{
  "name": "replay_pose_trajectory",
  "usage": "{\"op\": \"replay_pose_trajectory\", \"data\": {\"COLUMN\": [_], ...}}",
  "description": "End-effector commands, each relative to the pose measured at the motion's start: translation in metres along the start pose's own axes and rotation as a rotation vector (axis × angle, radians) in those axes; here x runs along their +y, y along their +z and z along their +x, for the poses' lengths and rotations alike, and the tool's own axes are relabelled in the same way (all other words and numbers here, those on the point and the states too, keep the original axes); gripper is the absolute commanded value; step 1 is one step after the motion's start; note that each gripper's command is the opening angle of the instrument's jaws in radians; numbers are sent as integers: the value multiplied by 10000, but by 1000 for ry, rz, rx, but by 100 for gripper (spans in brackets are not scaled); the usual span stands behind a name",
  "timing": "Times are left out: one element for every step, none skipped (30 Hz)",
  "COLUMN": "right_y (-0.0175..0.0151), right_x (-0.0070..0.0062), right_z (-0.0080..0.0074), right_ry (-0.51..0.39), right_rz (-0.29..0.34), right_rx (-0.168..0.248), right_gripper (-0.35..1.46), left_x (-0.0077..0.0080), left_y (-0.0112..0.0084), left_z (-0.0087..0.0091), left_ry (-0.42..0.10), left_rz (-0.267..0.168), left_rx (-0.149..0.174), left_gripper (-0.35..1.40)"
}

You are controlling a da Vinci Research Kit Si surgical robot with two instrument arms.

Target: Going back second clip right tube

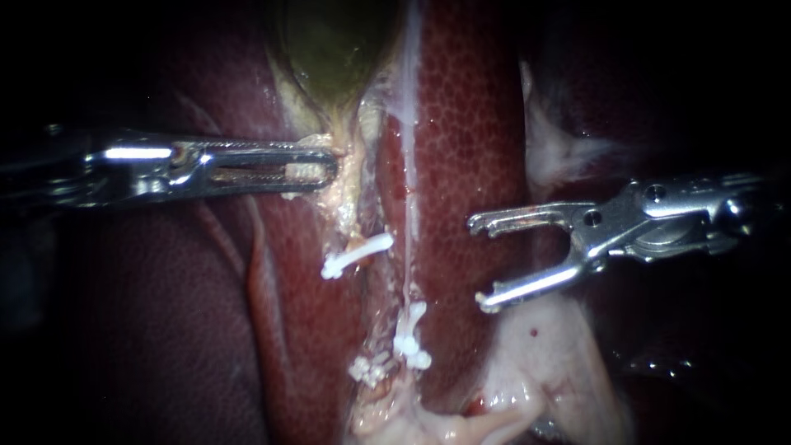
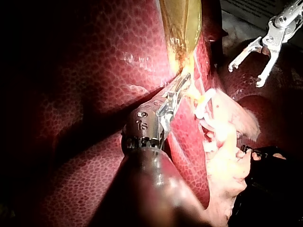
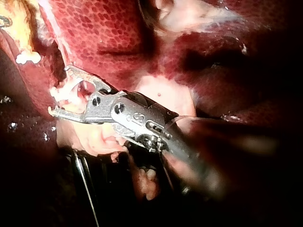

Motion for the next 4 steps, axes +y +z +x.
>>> {"op": "replay_pose_trajectory", "data": {"right_y": [0, 0, 0, 0], "right_x": [0, 0, 0, 0], "right_z": [0, 0, 0, 0], "right_ry": [0, 0, 0, 0], "right_rz": [0, 0, 0, 0], "right_rx": [0, 0, 0, 0], "right_gripper": [60, 60, 60, 60], "left_x": [0, 0, 0, 0], "left_y": [0, 0, 0, 0], "left_z": [0, 0, 0, 0], "left_ry": [0, 0, 0, 0], "left_rz": [0, 0, 0, 0], "left_rx": [0, 0, 0, 0], "left_gripper": [-35, -35, -35, -35]}}
